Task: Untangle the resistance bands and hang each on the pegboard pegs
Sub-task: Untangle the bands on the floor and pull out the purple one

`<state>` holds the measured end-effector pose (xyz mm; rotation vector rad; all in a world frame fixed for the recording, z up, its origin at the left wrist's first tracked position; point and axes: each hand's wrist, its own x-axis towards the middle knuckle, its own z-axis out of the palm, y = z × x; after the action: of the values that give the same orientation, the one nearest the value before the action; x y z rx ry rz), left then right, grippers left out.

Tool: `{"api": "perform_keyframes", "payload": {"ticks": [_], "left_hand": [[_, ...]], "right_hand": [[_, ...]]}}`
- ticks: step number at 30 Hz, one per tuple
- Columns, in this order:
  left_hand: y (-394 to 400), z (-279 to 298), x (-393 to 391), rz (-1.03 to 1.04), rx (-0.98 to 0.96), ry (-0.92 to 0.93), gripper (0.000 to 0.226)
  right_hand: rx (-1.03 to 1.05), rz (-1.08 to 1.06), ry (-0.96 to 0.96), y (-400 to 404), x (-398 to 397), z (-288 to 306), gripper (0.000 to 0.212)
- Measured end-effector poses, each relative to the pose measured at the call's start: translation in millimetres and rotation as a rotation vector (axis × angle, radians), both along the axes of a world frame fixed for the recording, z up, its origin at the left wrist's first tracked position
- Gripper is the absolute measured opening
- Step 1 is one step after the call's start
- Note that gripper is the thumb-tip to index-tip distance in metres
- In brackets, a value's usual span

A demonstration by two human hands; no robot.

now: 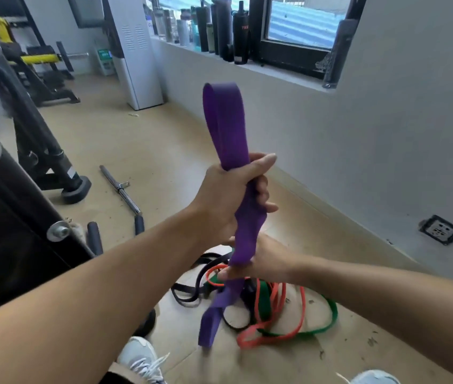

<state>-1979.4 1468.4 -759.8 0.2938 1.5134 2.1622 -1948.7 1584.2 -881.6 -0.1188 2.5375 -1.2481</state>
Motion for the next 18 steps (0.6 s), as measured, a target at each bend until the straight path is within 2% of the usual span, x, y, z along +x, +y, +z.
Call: {"api": "perform_keyframes", "payload": {"ticks": [1,4,6,7,9,11,13,14,15,18], "left_hand": [[-3,1,-7,0.038,0.024,-0.034,0.010],[-19,-7,-38,0.222,0.062,-0.175,0.011],[-35,-25,-62,0.298,0.012,-0.320,0.013],[-45,-38,-72,0.286,-0.088,-0.376,0.022],[-67,-63,-81,0.139,-0.473,-0.360,0.039],[-81,-80,-75,-0.115,-0.920,-0.242,0.055],[-83,-83,-68,-0.305,-1.158,-0.038,0.051],[-80,-81,-67,-0.323,-1.182,0.081,0.041],[-76,-77,-66,-0.292,-1.163,0.188,0.042],[-58,-55,-51,-0.271,-1.003,0.544,0.096]], "right_hand": [[-0.080,-0.026,-0.004,-4,-1,-2,0.062],[-0.328,-0.161,-0.068,-7,-6,-12,0.015],[-0.420,-0.314,-0.087,-2,-10,-12,0.009],[-0.401,-0.396,-0.071,3,-14,-11,0.012],[-0.302,-0.537,-0.004,16,-24,-6,0.024],[-0.243,-0.599,0.097,28,-27,4,0.039],[-0.182,-0.563,0.215,33,-23,20,0.048],[-0.145,-0.520,0.275,35,-20,27,0.049],[-0.103,-0.470,0.323,35,-17,36,0.051],[-0.010,-0.330,0.464,25,-7,62,0.051]]}}
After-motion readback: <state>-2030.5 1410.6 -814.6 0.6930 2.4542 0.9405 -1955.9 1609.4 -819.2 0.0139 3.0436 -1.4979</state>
